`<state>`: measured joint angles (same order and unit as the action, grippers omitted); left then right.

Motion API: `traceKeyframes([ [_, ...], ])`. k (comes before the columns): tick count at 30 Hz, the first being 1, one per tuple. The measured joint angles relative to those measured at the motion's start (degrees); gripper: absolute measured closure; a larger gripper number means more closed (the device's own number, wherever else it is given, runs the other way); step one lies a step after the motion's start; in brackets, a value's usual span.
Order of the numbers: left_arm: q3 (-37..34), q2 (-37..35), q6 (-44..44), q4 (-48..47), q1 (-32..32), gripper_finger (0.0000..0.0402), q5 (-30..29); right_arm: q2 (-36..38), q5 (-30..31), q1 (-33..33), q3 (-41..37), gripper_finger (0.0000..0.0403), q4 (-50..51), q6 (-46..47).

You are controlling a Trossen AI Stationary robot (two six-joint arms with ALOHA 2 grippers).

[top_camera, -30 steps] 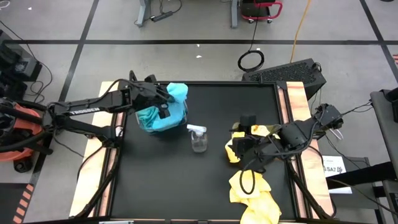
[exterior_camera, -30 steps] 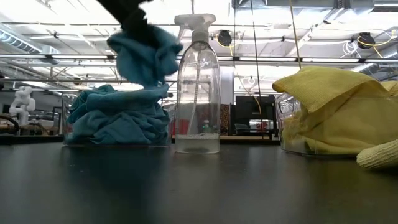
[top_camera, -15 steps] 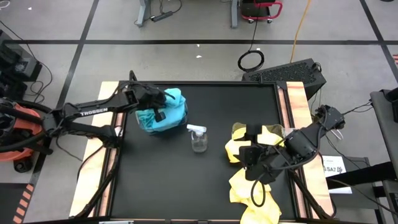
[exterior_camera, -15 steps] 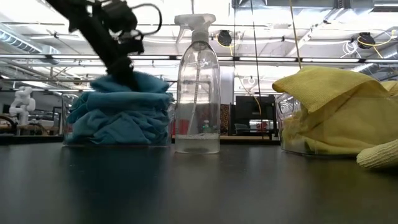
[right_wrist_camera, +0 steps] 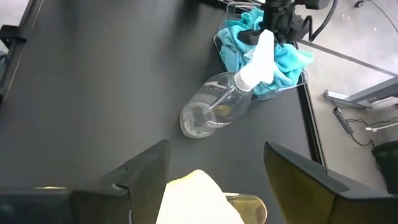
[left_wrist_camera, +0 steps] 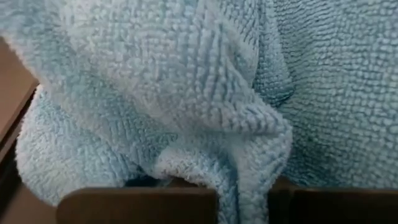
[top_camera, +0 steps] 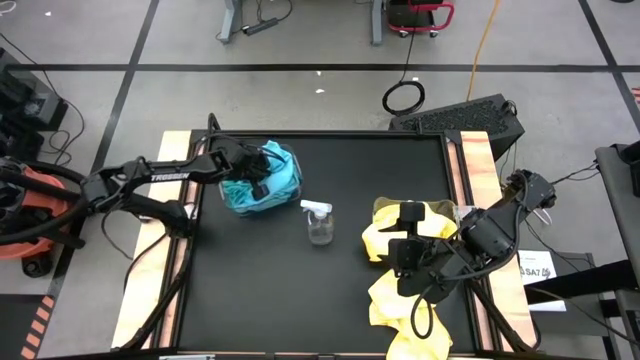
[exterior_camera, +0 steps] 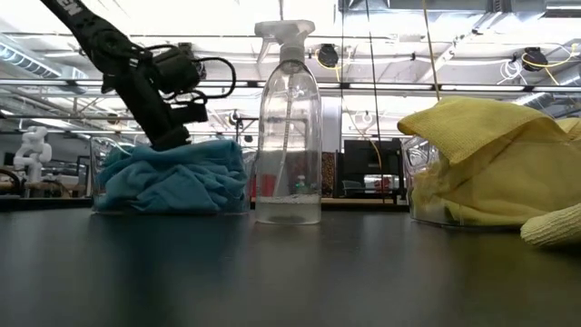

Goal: Sort microfiber towel by color & place in baskets
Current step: Put the blue microfiber towel into the top transparent bin, then put the yellow microfiber towel into the bottom transparent bin

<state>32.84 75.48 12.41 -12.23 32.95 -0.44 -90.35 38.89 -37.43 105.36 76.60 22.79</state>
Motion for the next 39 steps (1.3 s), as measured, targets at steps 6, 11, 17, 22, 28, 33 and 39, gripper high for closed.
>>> traceKeyframes([
  [6,0.0,1.8,0.1,0.8,0.1,0.0398,0.5,0.0,-0.1,-0.8,0.0,0.0151,0.1,1.7],
  [11,0.4,1.5,-2.1,-0.4,0.1,0.0367,1.7,0.0,-0.2,-2.1,0.0,0.0151,0.2,2.5],
  [17,4.5,-1.5,-3.2,-9.2,-0.3,0.0294,3.3,0.0,0.0,-3.4,0.0,0.0151,1.2,4.2],
  [22,9.0,-6.5,-3.1,-17.0,-1.9,0.0238,5.3,0.0,0.1,-4.4,0.0,0.0151,4.1,7.0],
  [28,14.9,-12.2,-3.2,-24.8,-4.1,0.0207,5.3,0.0,0.3,-5.4,0.0,0.0151,5.9,8.1],
  [33,19.9,-15.9,-3.9,-30.7,-5.4,0.0205,5.1,0.0,0.3,-5.4,0.0,0.0151,6.2,8.1],
  [39,25.3,-20.1,-6.3,-34.6,-7.0,0.0205,4.9,0.0,0.3,-5.4,0.0,0.0151,6.2,8.1],
])
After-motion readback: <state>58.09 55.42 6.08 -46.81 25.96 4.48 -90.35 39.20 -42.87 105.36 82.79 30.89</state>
